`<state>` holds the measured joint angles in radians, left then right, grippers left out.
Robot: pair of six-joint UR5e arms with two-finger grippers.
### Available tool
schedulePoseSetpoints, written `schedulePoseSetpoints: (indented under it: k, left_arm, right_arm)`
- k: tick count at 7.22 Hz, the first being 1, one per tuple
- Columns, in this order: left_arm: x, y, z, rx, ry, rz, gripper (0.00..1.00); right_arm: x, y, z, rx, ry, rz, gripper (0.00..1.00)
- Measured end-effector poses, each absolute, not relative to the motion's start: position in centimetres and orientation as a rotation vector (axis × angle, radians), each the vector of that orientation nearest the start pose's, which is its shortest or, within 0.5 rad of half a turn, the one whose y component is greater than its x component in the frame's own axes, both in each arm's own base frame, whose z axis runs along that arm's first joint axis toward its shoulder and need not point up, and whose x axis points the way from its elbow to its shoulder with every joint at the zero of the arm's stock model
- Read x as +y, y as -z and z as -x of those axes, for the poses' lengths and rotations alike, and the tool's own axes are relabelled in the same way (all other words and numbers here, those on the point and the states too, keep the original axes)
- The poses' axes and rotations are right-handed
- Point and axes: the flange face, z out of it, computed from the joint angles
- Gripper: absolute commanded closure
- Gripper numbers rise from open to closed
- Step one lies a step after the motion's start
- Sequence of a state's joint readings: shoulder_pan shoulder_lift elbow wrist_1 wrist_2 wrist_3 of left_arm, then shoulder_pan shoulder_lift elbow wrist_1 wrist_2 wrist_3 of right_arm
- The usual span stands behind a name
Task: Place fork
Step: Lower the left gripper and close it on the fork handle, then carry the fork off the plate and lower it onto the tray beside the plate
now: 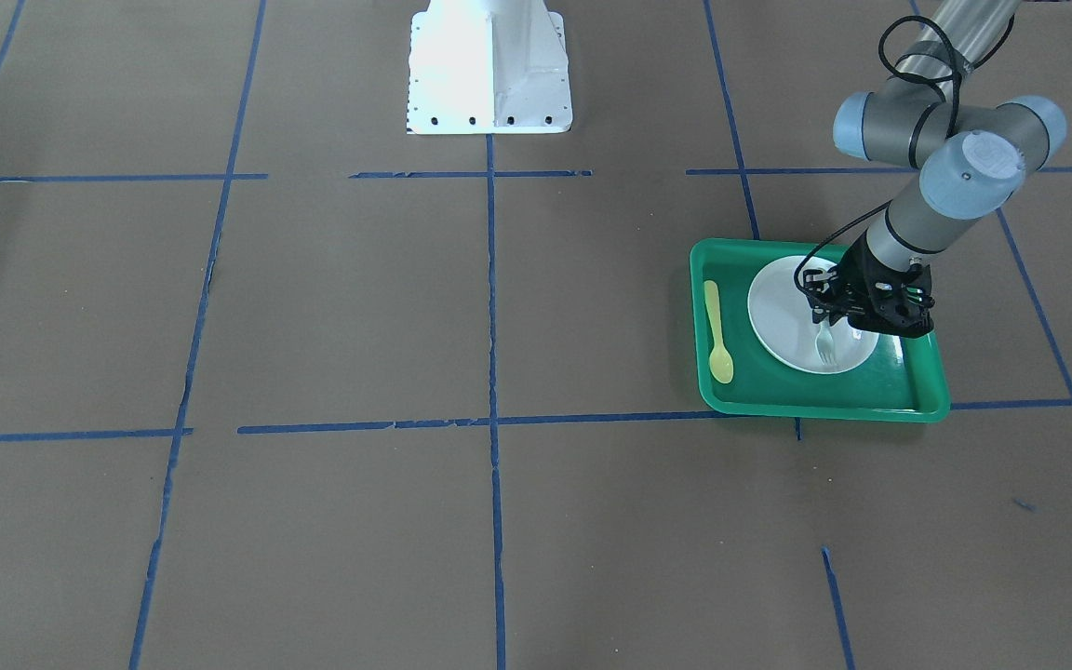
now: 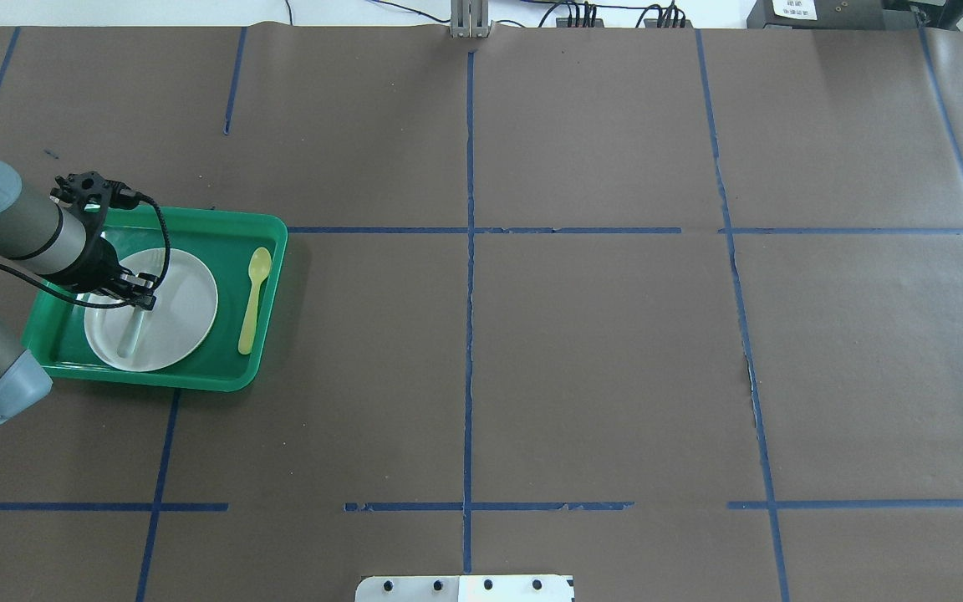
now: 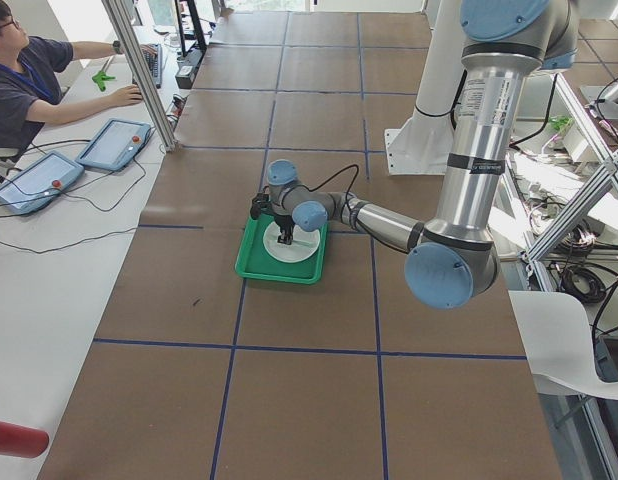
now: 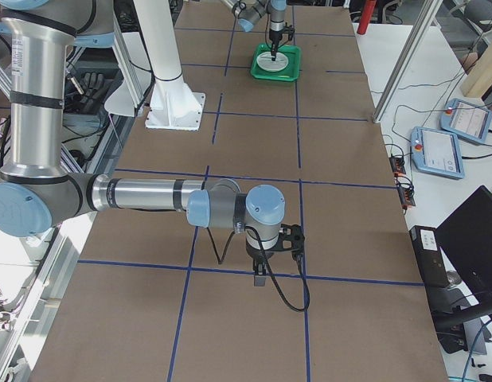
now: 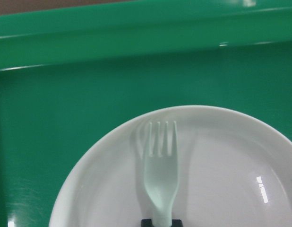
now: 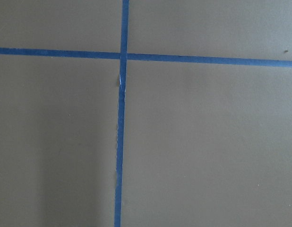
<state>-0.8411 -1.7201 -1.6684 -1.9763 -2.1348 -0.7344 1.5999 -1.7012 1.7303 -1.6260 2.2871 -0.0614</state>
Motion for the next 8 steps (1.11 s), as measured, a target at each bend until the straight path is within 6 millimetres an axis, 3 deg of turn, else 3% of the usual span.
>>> schedulePoseSetpoints:
  k: [2, 5, 7, 8]
  left_arm:
    - [-47.1, -49.3, -29.5, 0.835, -0.161, -0.115, 1.00]
    - [-48.7, -53.5, -26.1, 0.789, -0.105, -0.095, 1.00]
    - [-49.2, -55.3, -25.4, 0.769, -0.086, -0.075, 1.00]
    - [-49.2, -55.7, -25.4, 0.765, -0.083, -0.070, 0.03]
  right_arm:
    - [-43.2, -65.0, -8.1, -0.717, 0.021, -0.007, 0.00]
    - [-43.2, -65.0, -8.1, -0.717, 0.021, -0.007, 0.00]
    - [-43.2, -65.0, -8.1, -0.717, 0.021, -0.007, 0.00]
    - [-43.2, -65.0, -8.1, -0.717, 0.021, -0.007, 0.00]
